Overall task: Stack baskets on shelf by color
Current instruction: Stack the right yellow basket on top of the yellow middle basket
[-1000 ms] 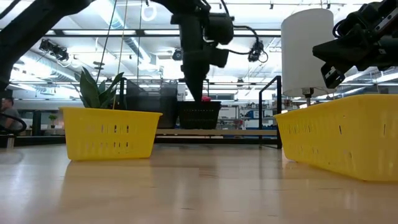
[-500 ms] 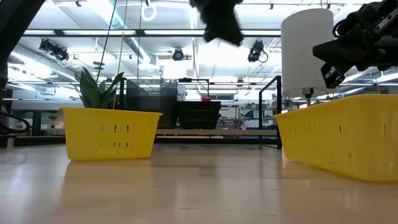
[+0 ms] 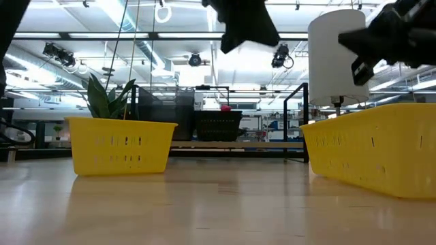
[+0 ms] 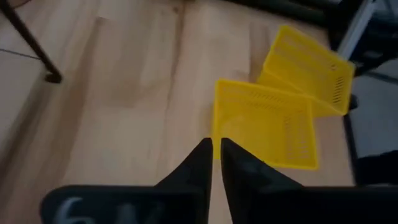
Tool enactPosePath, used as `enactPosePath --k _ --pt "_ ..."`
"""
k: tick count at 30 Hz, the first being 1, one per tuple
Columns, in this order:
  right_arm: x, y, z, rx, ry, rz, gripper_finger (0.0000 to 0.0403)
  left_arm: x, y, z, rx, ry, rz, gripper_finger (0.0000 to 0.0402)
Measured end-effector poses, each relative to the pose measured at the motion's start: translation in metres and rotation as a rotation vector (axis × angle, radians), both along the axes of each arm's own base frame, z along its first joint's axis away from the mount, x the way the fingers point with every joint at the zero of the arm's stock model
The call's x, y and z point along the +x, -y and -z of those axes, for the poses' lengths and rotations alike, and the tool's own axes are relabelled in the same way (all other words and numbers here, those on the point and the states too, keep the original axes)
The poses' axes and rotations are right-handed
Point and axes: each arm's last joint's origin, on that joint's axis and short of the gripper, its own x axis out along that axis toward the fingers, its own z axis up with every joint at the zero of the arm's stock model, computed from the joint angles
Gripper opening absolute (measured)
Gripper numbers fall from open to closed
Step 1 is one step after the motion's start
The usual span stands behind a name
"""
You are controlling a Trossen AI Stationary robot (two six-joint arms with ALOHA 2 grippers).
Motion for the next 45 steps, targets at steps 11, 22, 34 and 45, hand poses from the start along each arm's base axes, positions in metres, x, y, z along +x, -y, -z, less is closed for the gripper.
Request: enactPosePath --k 11,22,34,45 --pt "0.002 0.006 -0.015 0.316 0.103 0.043 0.0025 -0.044 0.035 -0.015 0.085 0.129 -0.15 0.0005" --pt "0.006 0.009 -0.023 0.521 0.204 0.09 0.0025 -0.105 0.041 -0.012 -0.032 0.285 -0.187 0.0006" --pt "0.011 0.012 -0.019 0.8 0.241 0.155 0.0025 -0.178 0.045 0.005 -0.174 0.495 -0.241 0.0008" --pt "0.019 0.007 -0.027 0.769 0.217 0.016 0.0025 -0.246 0.02 0.026 -0.223 0.611 -0.33 0.0003"
